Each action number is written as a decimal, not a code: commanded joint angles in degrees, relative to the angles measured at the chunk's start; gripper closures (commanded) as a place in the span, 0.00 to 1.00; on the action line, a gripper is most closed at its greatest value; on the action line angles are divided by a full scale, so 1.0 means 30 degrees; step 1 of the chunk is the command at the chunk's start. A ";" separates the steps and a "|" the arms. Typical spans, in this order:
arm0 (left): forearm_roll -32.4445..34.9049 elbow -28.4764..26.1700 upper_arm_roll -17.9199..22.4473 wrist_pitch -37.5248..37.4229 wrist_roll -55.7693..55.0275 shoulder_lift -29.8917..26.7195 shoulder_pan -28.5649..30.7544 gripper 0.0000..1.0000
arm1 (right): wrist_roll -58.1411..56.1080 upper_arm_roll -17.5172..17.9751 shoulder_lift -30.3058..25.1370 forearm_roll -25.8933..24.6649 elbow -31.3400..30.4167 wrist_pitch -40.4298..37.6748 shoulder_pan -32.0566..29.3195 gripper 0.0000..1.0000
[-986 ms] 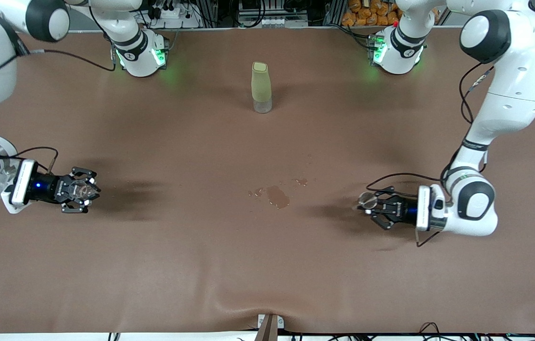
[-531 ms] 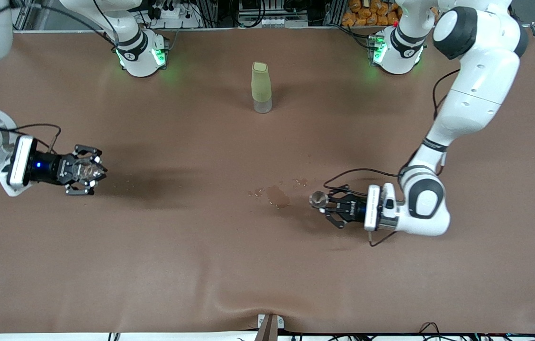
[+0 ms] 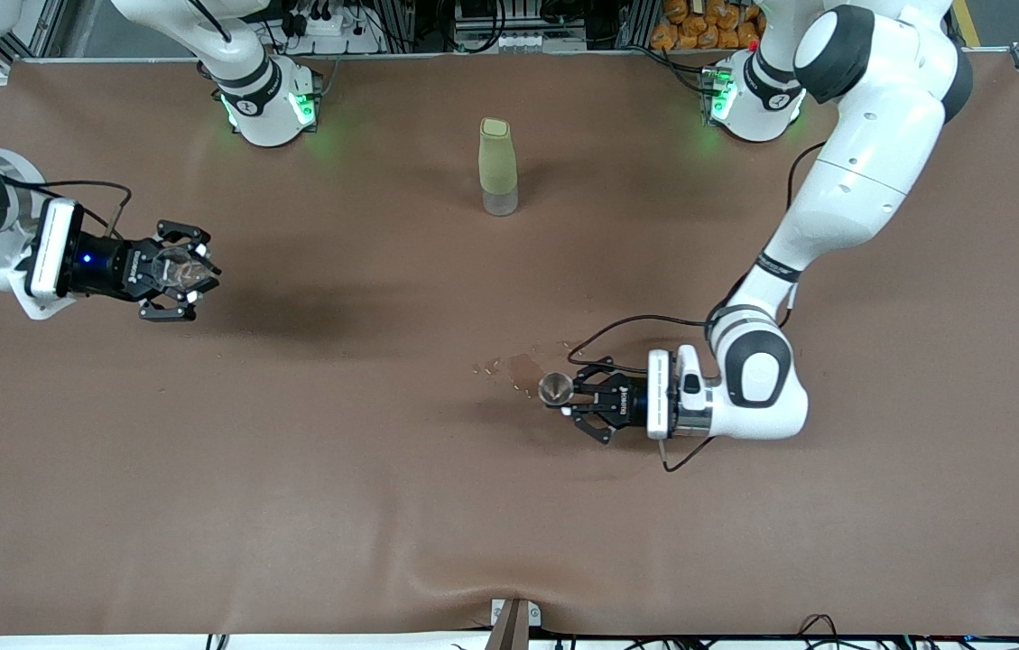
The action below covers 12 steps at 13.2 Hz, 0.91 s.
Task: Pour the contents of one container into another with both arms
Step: 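Lift the beaker with the right gripper while the left gripper brings the jigger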
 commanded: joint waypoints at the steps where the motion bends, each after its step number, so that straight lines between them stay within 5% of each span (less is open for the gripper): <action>1: -0.1056 0.0392 0.0145 0.1294 0.0946 -0.0034 -0.0808 1.00 | 0.1167 -0.0160 -0.0995 -0.0183 -0.0457 0.0804 0.0679 1.00; 6: -0.4507 0.0510 0.0320 0.2644 0.3371 0.0054 -0.2595 1.00 | 0.2135 -0.0014 -0.0762 0.0812 0.0479 0.2270 0.2522 1.00; 12: -0.5628 0.0510 0.0467 0.3523 0.3264 0.0113 -0.3387 1.00 | 0.2224 0.1480 -0.0352 0.3008 0.0715 0.4758 0.4601 1.00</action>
